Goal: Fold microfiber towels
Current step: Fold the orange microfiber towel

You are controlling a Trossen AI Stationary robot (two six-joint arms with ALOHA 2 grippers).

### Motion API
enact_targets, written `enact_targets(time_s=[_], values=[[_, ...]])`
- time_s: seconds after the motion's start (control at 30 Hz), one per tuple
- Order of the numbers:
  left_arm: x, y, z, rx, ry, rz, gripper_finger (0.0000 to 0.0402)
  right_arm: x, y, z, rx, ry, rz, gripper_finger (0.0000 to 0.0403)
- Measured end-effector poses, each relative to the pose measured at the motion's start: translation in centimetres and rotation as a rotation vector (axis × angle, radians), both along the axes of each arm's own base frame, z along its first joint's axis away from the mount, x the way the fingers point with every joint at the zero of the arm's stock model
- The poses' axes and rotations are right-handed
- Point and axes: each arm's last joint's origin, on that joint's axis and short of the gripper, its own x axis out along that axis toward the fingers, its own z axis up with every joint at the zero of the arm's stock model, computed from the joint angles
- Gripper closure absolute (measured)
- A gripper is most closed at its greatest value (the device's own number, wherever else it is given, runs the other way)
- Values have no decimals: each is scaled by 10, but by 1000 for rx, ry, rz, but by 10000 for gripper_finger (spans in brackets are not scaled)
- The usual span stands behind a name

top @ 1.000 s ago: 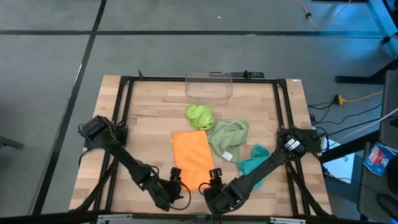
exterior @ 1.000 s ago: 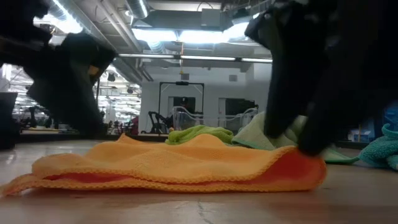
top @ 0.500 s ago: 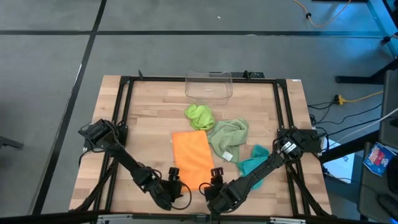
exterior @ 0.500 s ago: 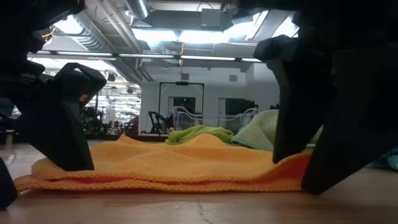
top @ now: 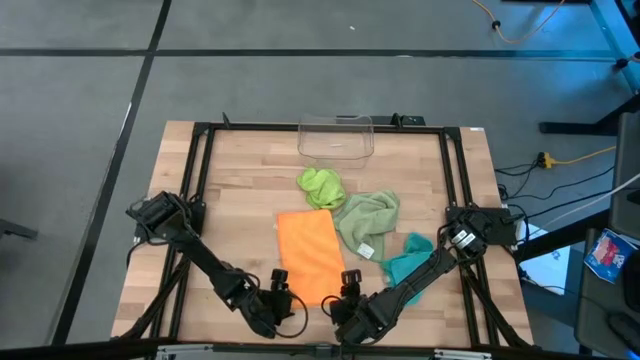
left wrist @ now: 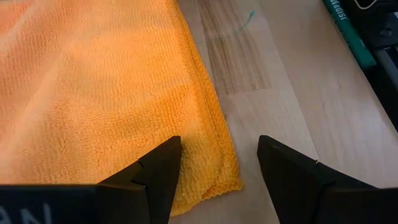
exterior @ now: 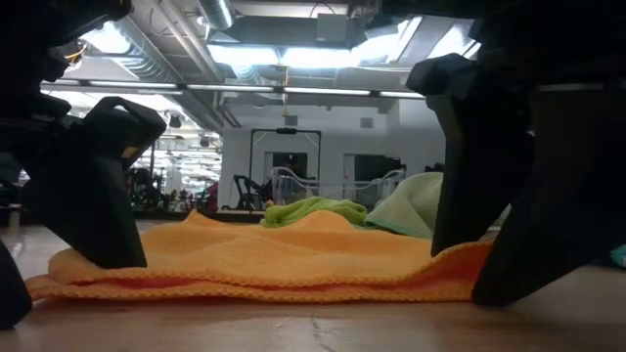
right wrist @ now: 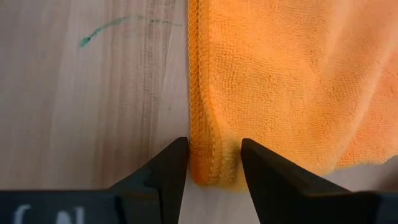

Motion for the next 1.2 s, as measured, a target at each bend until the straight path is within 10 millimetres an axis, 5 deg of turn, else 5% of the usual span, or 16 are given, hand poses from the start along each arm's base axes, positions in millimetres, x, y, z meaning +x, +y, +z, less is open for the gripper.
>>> enact_targets(time_s=[0.37, 0.7, 0.83, 1.2], values=[[4, 5, -1, 11, -5, 24, 305, 1, -2, -2, 5, 0, -14, 251], [4, 6, -1, 6, -5, 53, 391, 3, -1, -2, 23, -24, -31, 356], [4, 7, -1, -5, -12, 78, 397, 3, -1, -2, 21, -28, -32, 394], [3, 5, 10, -104, -46, 118, 401, 7, 3, 13, -63, -74, -35, 399]])
